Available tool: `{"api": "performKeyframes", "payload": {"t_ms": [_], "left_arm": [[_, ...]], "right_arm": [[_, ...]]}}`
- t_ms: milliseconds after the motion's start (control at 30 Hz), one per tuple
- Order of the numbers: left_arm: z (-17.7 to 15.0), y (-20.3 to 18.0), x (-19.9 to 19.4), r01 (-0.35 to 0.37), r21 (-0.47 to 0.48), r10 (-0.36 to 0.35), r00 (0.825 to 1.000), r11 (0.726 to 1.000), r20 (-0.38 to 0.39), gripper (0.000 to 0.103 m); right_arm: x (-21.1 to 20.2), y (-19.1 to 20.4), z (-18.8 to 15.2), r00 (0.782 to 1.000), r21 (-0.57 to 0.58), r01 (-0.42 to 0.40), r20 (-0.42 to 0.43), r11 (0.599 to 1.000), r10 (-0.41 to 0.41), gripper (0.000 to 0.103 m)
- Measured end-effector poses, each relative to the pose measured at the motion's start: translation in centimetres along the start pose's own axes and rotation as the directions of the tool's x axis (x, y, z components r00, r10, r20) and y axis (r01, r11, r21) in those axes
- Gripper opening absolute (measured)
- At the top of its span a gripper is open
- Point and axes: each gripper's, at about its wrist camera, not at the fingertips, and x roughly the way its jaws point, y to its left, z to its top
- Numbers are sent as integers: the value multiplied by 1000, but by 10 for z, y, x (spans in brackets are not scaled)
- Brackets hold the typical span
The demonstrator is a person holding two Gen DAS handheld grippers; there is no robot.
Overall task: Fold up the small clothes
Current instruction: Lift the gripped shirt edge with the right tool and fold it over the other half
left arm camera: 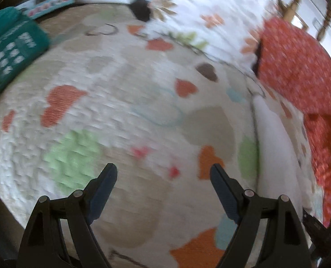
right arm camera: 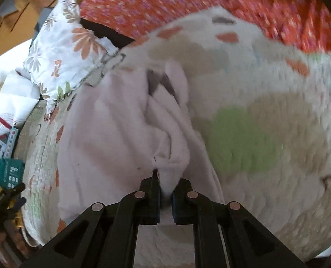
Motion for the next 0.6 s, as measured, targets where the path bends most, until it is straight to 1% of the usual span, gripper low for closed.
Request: {"api": "performKeyframes", "payload": {"t_ms": [133,167,267,333,400,433,500,567,600], "left_arm": [[-9,-26,13,62,44,-60,997,997,-50,84],[-11,-31,15,75,50,-72,996,996,-57,84],[-16,-52,19,120,86,-114,991,989,-72,84],[-19,-70,21,153,129,-143,986,980,-82,84],[-22,-84,24,176,159,-163,982,972,-92,84],[-25,-95,26,187,182,-171,980,965,-102,84],[-29,-106,31,195,214,-173,978,957,-119,84],[-36,-119,38,199,252,-166,975,947,-148,84],[-40,-123,40,201,268,-161,974,942,-162,84]], "right_arm": [[-20,15,0,999,-74,26,46,997,-23,7],[-23,11,-1,998,-76,35,48,996,-32,7],[-28,0,-11,996,-81,83,37,993,-80,6],[-27,-7,-16,994,-87,112,17,990,-111,6],[-27,-12,-19,995,-101,91,-24,991,-94,7],[-32,-12,-18,997,-96,79,-16,992,-81,8],[-47,-10,-13,999,-92,39,38,995,-35,9],[-58,-2,0,995,-117,39,96,992,-28,17],[-59,4,9,993,-138,42,113,990,-26,20]]}}
